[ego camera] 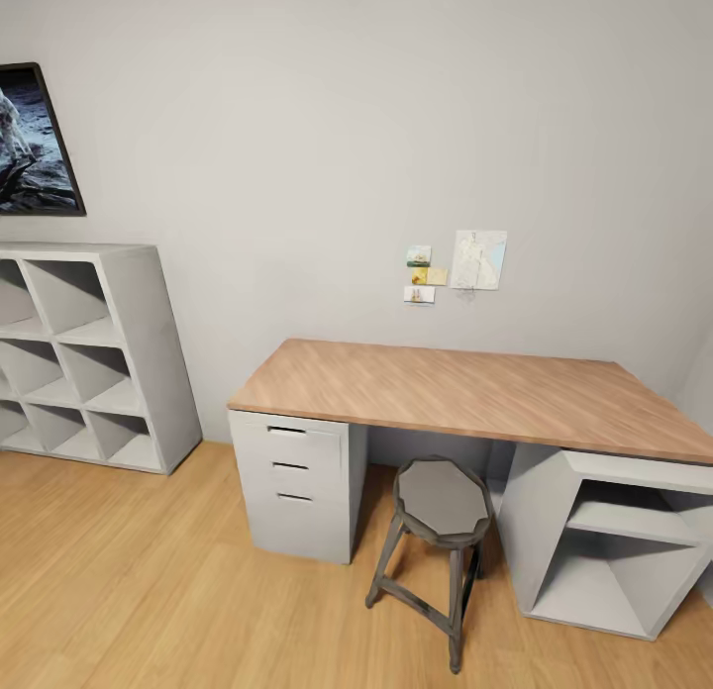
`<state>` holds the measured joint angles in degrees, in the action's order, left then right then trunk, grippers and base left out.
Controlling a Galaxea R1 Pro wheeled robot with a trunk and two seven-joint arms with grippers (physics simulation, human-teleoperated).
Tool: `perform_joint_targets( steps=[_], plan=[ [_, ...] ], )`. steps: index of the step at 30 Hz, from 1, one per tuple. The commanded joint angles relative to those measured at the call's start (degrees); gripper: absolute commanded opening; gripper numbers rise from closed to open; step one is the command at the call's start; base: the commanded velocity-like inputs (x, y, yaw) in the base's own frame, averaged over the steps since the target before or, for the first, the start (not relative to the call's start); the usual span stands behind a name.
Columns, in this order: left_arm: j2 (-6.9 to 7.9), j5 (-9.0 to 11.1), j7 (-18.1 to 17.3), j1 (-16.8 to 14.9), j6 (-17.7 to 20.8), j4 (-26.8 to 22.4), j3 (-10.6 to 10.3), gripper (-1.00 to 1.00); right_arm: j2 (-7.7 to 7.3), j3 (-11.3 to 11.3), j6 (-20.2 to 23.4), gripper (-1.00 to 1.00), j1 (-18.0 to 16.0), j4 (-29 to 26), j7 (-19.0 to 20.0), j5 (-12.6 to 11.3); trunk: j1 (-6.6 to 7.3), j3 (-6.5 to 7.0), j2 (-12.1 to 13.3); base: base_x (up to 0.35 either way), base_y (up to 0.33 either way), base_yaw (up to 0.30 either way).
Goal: Attach the digital camera to the camera tripod in the bedroom.
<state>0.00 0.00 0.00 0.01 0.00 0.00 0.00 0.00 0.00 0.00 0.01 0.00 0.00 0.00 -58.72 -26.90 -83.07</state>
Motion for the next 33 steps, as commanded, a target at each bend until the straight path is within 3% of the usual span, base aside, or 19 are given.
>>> perform_joint_targets(
  steps=[1,7,11,33],
  plan=[
    [-0.27,-0.1,-0.3,0.1,-0.3,-0.3,0.0,1.00,0.33,0.0,0.1,1.00,-0.3,-0.3,-0.2,-0.1,0.00,-0.03,0.0,0.000,0.000,0.000],
    [-0.19,-0.1,-0.3,0.1,-1.6,-0.9,-0.1,1.00,2.11,-0.1,-0.1,1.00,-1.4,-1.3,-0.3,-0.1,0.00,-0.03,0.0,0.000,0.000,0.000],
    [-0.18,-0.1,-0.3,0.1,-2.9,-1.0,-0.1,1.00,2.54,-0.1,-0.2,1.00,-1.4,-1.3,-0.3,-0.1,0.00,-0.03,0.0,0.000,0.000,0.000],
    [-0.25,0.1,-0.2,0.1,-8.2,-1.1,0.1,1.00,1.81,0.0,-3.9,1.00,-1.4,-3.2,-0.2,0.2,0.00,-0.03,0.0,0.000,0.000,0.000]
  ],
)
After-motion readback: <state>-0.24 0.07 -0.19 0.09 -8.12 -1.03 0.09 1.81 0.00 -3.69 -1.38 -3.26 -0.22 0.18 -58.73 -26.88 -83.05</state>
